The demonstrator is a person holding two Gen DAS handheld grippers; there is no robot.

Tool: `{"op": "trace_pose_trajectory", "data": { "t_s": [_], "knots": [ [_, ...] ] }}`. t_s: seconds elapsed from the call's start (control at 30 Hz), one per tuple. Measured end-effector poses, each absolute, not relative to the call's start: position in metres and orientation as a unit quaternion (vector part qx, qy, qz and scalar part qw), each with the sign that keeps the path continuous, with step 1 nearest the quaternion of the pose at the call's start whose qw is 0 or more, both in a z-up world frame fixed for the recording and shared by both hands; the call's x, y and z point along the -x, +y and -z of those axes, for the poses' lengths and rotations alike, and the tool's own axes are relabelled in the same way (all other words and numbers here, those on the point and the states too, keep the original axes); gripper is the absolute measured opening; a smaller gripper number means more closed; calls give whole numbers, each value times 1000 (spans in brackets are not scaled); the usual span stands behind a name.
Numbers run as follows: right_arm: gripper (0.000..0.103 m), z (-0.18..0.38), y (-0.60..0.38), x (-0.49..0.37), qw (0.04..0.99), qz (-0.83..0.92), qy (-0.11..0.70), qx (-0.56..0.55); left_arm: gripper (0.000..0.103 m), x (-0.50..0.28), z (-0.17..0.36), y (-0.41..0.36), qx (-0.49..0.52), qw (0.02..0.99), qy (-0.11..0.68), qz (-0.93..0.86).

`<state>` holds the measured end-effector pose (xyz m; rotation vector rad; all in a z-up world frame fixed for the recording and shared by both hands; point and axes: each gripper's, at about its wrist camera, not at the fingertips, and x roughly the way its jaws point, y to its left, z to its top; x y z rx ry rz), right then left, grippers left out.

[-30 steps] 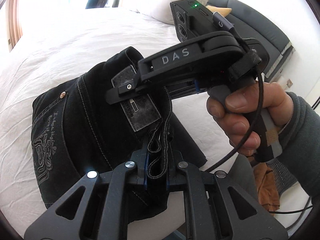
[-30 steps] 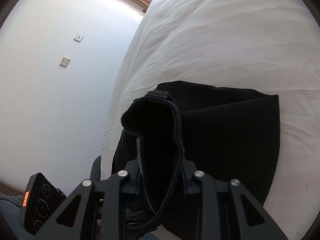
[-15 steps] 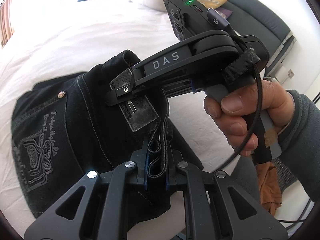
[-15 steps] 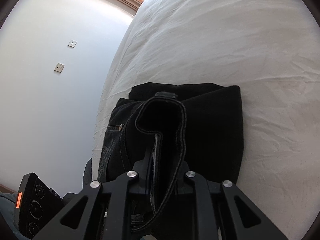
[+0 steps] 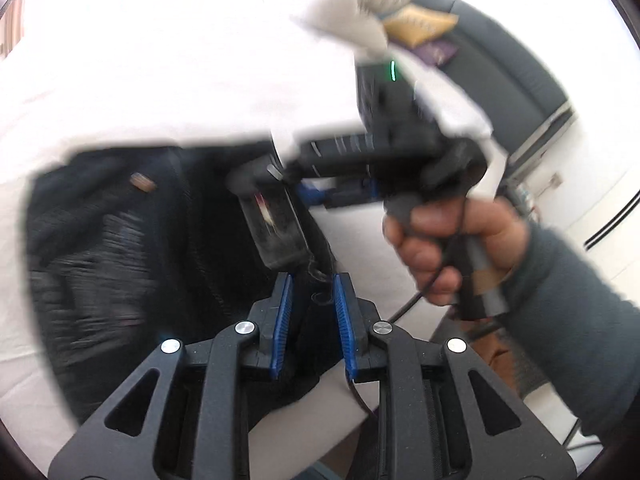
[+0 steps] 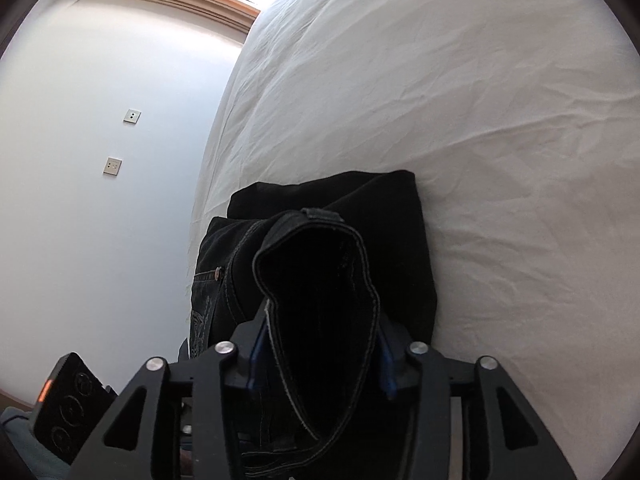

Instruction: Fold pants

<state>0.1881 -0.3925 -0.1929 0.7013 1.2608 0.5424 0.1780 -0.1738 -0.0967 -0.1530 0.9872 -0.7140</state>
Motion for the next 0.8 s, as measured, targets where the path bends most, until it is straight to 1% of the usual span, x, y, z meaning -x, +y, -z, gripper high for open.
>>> {"op": "trace_pose_trajectory", "data": {
  "t_s": [0.07,0.17,0.2,0.23,0.27,0.37,0.47,0.57,0.63,0.67,0.7,0.73,0.77,0.8],
  "knots": [
    [51,186,-396,-184,731,-223,570,-302,22,-178,81,-134,95,837,438,313],
    [51,174,-398,-177,758,-178,572,-258,25,-187,72,-73,137,853,426,270],
    [52,168,-398,-174,769,-158,571,-239,33,-193,74,-56,138,860,423,250],
    [52,161,-399,-171,781,-138,567,-221,47,-200,75,-44,142,863,425,235],
    [52,154,-399,-168,790,-128,560,-213,50,-205,82,-32,154,863,429,219],
    [52,134,-393,-159,806,-133,534,-218,50,-218,105,-20,167,852,451,208],
    [52,120,-371,-148,803,-191,515,-230,50,-215,114,-36,156,851,442,236],
    [52,132,-349,-136,776,-253,517,-258,50,-216,121,-59,140,846,442,264],
    [52,161,-348,-131,755,-248,544,-270,51,-218,138,-80,108,837,461,274],
    [47,180,-354,-128,739,-241,561,-284,51,-218,149,-93,90,832,475,272],
    [31,194,-363,-123,734,-236,560,-302,50,-215,160,-106,85,832,477,270],
    [24,200,-373,-118,735,-235,549,-320,50,-213,165,-105,86,835,471,270],
    [18,205,-382,-113,731,-234,544,-338,50,-210,166,-103,90,838,462,276],
    [18,207,-389,-109,725,-237,542,-352,50,-208,167,-103,90,839,459,279]
  ]
}}
